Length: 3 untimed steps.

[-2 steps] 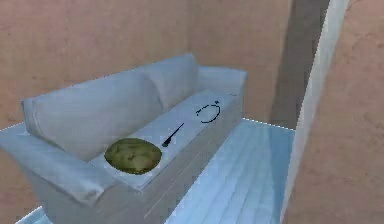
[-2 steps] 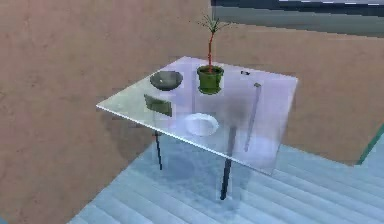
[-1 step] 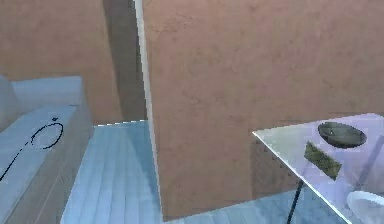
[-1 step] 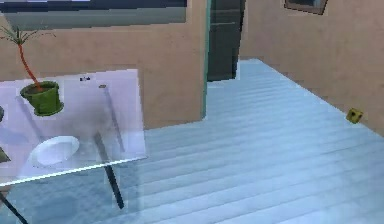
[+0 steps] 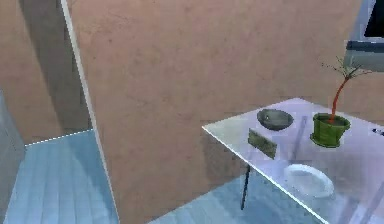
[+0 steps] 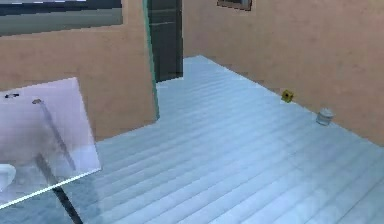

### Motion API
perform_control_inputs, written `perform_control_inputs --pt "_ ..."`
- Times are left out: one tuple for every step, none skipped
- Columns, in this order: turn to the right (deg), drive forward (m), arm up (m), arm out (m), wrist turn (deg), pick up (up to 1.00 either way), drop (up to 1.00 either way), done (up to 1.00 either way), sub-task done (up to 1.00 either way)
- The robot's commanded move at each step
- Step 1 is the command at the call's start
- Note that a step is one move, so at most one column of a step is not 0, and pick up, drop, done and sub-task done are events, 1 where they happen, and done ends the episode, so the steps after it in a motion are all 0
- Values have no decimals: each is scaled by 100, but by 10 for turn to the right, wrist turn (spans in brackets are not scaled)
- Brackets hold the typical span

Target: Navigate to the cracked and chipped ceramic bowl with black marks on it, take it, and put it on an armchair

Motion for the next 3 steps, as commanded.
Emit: perform_control_inputs --pt "0 80 0 0 0 0 0 0 0" --pt "-330 0 0 0 0 0 0 0 0" --pt "0 0 50 0 0 0 0 0 0"
